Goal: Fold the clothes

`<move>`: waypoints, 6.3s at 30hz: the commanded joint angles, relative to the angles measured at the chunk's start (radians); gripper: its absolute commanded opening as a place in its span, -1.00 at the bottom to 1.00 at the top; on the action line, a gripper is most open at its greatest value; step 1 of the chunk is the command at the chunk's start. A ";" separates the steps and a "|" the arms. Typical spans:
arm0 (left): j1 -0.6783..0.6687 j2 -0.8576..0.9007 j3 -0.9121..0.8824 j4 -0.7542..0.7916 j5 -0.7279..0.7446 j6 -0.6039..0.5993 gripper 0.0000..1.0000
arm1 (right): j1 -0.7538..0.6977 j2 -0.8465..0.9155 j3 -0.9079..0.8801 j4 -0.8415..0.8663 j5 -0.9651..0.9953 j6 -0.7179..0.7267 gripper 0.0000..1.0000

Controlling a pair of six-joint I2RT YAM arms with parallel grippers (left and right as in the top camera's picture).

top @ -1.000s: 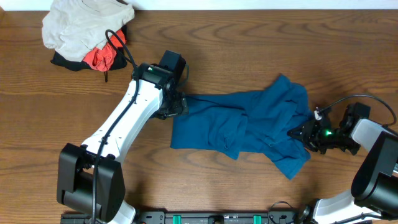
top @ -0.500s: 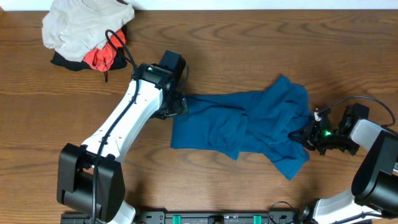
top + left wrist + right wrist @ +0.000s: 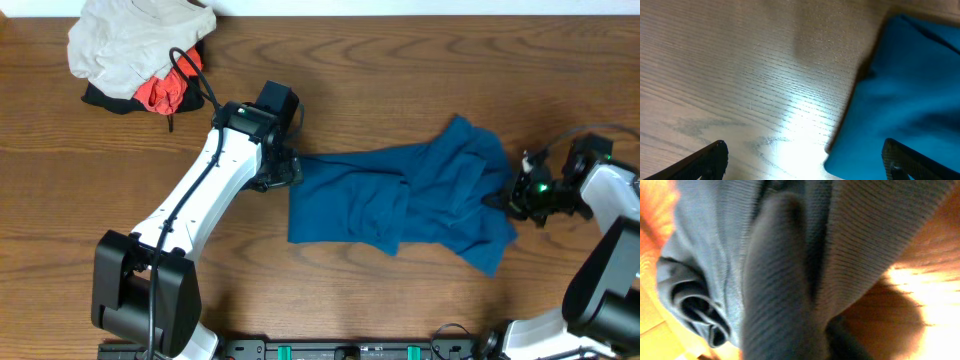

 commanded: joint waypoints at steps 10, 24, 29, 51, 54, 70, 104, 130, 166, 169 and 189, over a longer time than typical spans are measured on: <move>0.004 0.000 0.002 0.002 -0.033 0.013 0.96 | 0.188 -0.144 0.165 -0.091 0.200 0.135 -0.97; 0.230 0.000 0.002 -0.033 -0.076 0.008 0.96 | 0.546 -0.144 0.192 -0.024 0.277 0.346 -0.98; 0.367 0.000 0.002 -0.050 -0.072 0.009 0.96 | 0.652 -0.144 0.192 0.019 0.277 0.397 -0.97; 0.425 0.001 -0.017 -0.023 -0.038 0.009 0.96 | 1.010 -0.144 0.295 0.056 0.580 0.532 -0.97; 0.425 0.003 -0.036 0.004 -0.039 0.009 0.96 | 1.043 -0.144 0.319 0.053 0.605 0.539 -0.97; 0.425 0.003 -0.061 0.018 -0.063 0.008 0.96 | 1.183 -0.102 0.390 0.015 0.734 0.530 -0.97; 0.431 0.003 -0.109 0.026 -0.109 -0.006 0.96 | 1.449 0.125 0.390 0.264 0.514 0.365 0.54; 0.430 0.004 -0.110 0.012 -0.072 0.009 0.96 | 1.003 0.043 0.559 -0.156 0.439 0.330 0.98; 0.430 0.004 -0.111 0.011 -0.072 0.009 0.96 | 1.111 0.043 0.312 0.134 0.285 0.902 0.99; 0.430 0.004 -0.111 0.011 -0.072 0.009 0.96 | 1.112 0.043 0.253 0.252 0.285 0.902 0.97; 0.430 0.004 -0.111 0.011 -0.072 0.009 0.96 | 1.175 0.043 0.185 0.618 0.280 0.702 -0.97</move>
